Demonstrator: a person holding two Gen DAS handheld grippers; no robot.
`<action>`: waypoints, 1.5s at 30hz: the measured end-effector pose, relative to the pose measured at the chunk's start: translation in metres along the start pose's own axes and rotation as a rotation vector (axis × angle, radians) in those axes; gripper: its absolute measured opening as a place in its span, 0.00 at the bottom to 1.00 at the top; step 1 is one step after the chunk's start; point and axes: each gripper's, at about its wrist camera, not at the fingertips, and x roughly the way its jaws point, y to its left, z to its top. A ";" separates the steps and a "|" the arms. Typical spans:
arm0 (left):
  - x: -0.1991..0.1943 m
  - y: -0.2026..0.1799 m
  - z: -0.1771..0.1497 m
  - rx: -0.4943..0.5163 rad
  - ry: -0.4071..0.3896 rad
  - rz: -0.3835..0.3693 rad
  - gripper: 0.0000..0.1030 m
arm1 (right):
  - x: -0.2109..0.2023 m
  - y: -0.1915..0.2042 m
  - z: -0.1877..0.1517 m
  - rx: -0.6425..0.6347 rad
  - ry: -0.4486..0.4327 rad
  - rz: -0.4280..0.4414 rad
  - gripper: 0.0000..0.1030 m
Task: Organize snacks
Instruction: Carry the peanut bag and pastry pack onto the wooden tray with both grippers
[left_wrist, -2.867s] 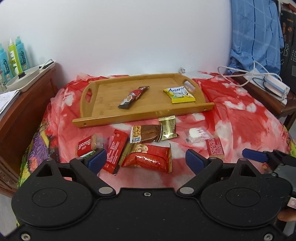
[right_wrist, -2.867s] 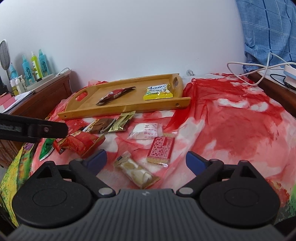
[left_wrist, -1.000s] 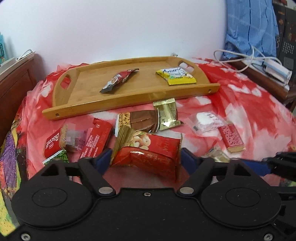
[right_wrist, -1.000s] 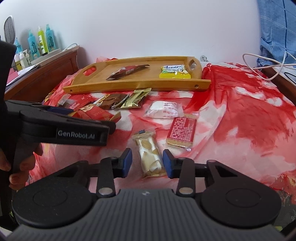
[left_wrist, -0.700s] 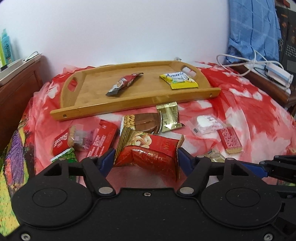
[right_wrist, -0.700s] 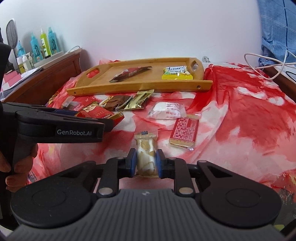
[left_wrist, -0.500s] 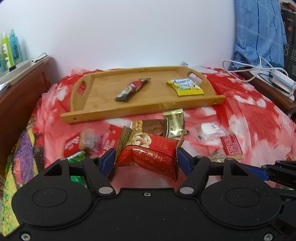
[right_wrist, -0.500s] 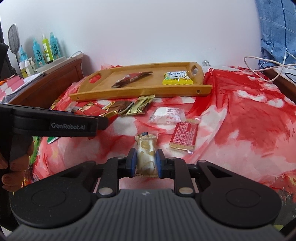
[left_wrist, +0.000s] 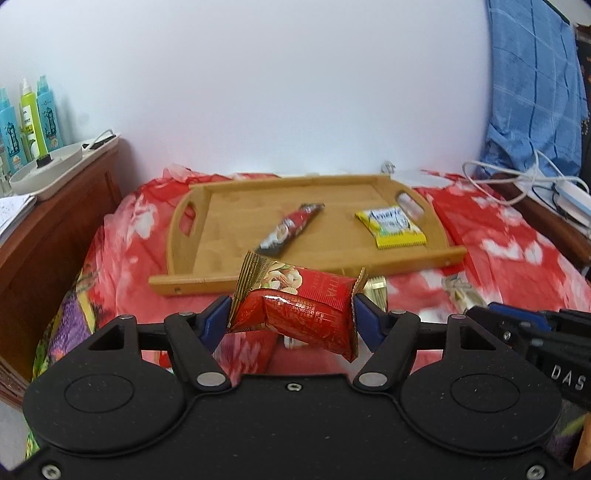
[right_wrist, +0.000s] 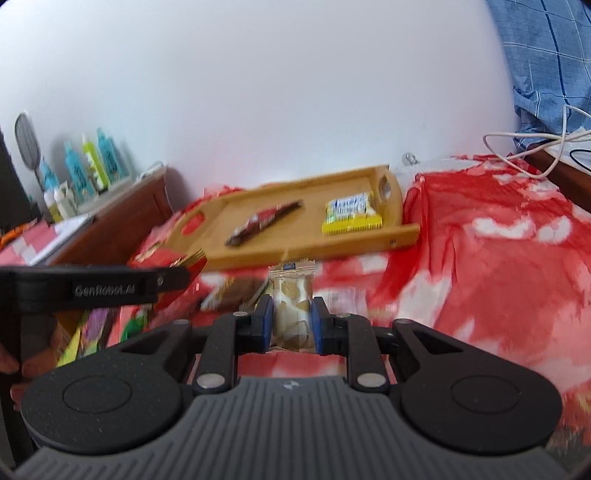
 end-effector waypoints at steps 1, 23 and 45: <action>0.002 0.001 0.004 -0.002 -0.003 0.003 0.66 | 0.003 -0.001 0.006 0.001 -0.007 0.000 0.24; 0.115 0.057 0.078 -0.177 0.056 0.122 0.66 | 0.126 -0.005 0.078 -0.028 -0.018 0.009 0.24; 0.189 0.048 0.059 -0.166 0.102 0.207 0.67 | 0.194 -0.010 0.066 -0.054 0.084 -0.011 0.24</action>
